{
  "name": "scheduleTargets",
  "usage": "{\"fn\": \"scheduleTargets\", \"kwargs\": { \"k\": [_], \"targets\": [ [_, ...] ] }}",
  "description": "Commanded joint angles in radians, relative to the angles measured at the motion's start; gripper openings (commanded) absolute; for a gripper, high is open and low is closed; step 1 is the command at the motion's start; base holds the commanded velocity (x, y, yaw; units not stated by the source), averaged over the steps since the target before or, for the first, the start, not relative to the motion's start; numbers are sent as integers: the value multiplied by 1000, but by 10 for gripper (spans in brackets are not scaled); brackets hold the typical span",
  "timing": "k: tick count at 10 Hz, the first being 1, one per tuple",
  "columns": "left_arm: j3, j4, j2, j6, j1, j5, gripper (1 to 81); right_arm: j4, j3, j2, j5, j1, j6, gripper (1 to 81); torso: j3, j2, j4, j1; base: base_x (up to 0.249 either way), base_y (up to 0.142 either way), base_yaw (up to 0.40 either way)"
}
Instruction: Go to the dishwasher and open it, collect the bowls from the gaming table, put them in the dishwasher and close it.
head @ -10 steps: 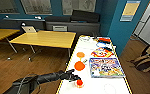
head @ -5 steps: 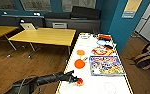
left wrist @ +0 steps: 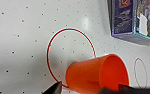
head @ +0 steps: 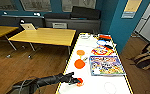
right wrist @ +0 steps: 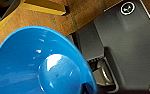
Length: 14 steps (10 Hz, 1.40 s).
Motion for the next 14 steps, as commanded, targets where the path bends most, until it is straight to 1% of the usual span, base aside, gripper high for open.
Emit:
{"fn": "scheduleTargets", "kwargs": {
  "k": [1, 5, 6, 7, 9, 10, 11, 14],
  "targets": [
    [21, 20, 2, 1, -129, 18, 811, -24, 19, -28, -31, 29, -2, 10, 0, 0, 0, 0, 0, 0, 0],
    [21, 29, 11, 9, -106, 20, 811, -24, 5, -19, -31, 29, -2, 10, 0, 0, 0, 0, 0, 0, 0],
    [30, 73, 11, 7, -98, 21, 811, -24, 1, -16, -31, 29, 0, 10, 0, 0, 0, 0, 0, 0, 0],
    [48, 96, 7, 7, -97, 24, 10, -23, -7, -12, -31, 31, 0, 10, 0, 0, 0, 0, 0, 0, 0],
    [102, 118, -13, 6, -111, 24, 10, -24, -14, -5, -37, 32, 0, 10, 0, 0, 0, 0, 0, 0, 0],
    [119, 116, -19, 7, -124, 26, 10, -23, -14, -5, -44, 32, 0, 10, 0, 0, 0, 0, 0, 0, 0],
    [159, 109, -37, 6, -143, 24, 10, -24, -13, -5, -44, 31, 0, 10, 0, 0, 0, 0, 0, 0, 0],
    [354, 109, -133, -2, -195, 18, 10, -24, -10, -9, -44, 25, -3, 10, 0, 0, 0, 0, 0, 0, 0]
  ]
}}
